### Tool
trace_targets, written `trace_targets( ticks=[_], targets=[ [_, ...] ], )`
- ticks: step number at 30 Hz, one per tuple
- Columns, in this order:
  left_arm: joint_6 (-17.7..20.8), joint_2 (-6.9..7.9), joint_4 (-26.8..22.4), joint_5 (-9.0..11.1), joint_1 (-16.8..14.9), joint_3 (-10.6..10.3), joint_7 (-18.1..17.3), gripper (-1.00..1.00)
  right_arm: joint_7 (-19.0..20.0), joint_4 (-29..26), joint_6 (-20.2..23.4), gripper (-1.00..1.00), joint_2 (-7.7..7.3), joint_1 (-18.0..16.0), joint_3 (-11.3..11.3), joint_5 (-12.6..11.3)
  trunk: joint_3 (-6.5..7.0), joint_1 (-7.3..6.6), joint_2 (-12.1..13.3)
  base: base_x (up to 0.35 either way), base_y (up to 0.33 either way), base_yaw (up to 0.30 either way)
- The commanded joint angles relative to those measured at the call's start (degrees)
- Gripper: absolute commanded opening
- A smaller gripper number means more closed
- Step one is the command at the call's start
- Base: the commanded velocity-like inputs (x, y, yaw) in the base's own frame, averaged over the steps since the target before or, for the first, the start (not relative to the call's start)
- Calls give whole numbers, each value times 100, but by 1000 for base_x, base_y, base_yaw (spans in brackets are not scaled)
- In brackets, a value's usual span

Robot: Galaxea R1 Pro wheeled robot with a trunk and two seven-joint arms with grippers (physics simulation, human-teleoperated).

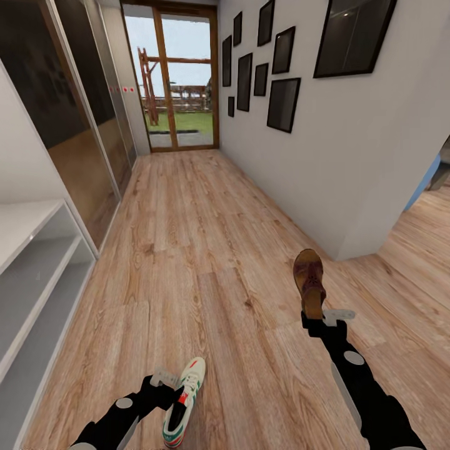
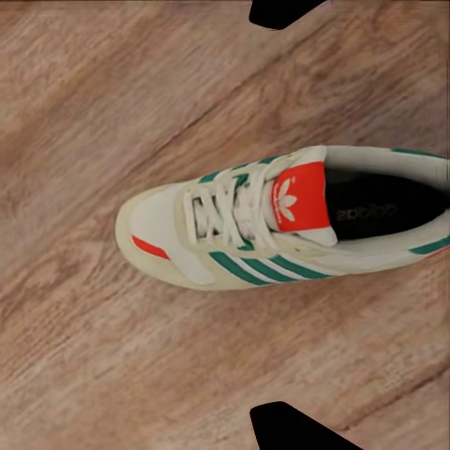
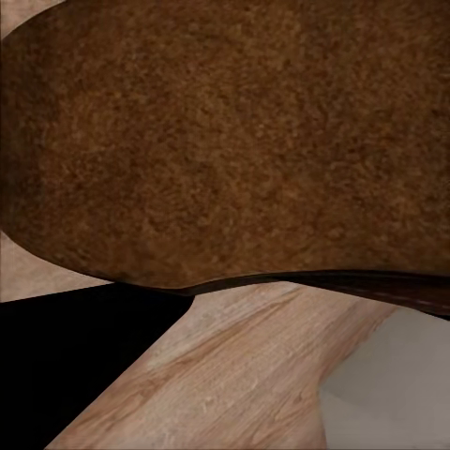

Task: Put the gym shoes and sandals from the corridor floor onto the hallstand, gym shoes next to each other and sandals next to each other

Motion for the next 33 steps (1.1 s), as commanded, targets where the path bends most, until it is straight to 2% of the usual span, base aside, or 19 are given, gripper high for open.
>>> trace_targets(
  ticks=[1, 15, 22, 25, 33],
  targets=[
    [-30, -4, 5, -57, 1, 39, -28, 100, -23, -15, 40, -100, 0, -1, 6, -16, -28, 21, -44, 0, 0, 0],
    [-34, 3, 3, -6, 3, 78, 49, 100, -26, -22, 48, -100, -2, -2, -4, -8, -396, 329, -605, 0, 0, 0],
    [-34, -3, 0, 10, 3, 84, 359, 100, -30, -17, 48, -100, 2, -1, -4, -8, -587, 480, -880, 0, 0, 0],
    [-35, -16, -18, 9, -3, 68, 572, 100, -31, -21, 48, -100, 2, -4, -7, -8, -679, 487, -884, 0, 0, -73],
    [-123, -32, -3, 9, -4, 93, 621, 100, -39, -43, 48, -100, 19, -4, 1, 0, -892, 508, -895, 0, 0, -193]
  ],
)
